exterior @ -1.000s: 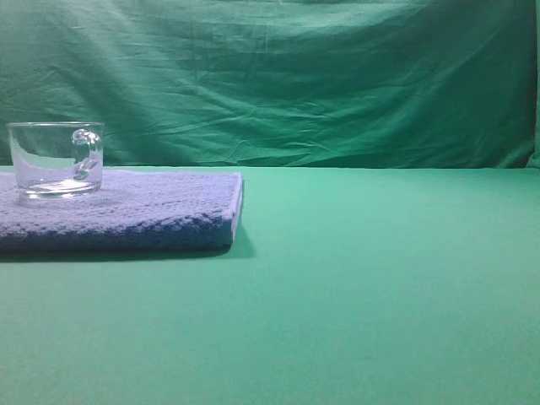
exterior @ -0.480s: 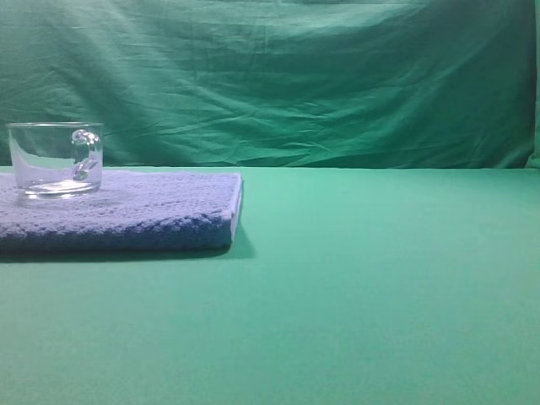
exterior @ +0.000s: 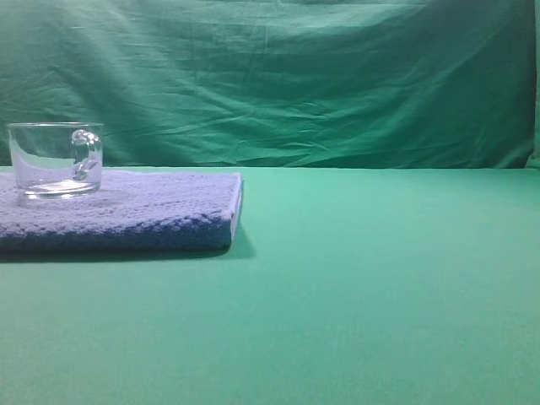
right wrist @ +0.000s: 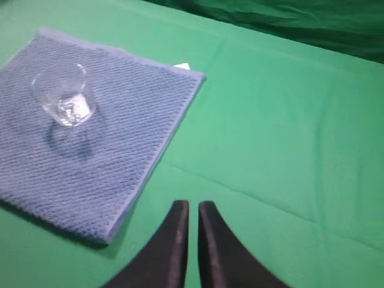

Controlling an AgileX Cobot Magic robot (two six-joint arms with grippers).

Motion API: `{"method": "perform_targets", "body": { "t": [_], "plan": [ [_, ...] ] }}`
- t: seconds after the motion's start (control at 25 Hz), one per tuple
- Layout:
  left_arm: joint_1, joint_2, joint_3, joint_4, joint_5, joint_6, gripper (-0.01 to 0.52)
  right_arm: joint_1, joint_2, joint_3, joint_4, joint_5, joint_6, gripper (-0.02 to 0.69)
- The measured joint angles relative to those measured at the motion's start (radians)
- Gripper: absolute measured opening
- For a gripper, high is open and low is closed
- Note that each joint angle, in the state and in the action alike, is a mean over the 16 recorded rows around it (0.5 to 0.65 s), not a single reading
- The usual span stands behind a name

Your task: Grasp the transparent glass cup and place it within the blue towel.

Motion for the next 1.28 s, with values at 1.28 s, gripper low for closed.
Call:
{"method": "perform_targets", "body": {
  "t": [1.28],
  "plan": [
    [0.0, 0.0, 0.0, 0.0, 0.0, 0.0, 0.0, -0.433, -0.937, 0.909, -0.014, -0.32, -0.027, 0.05]
  ]
}}
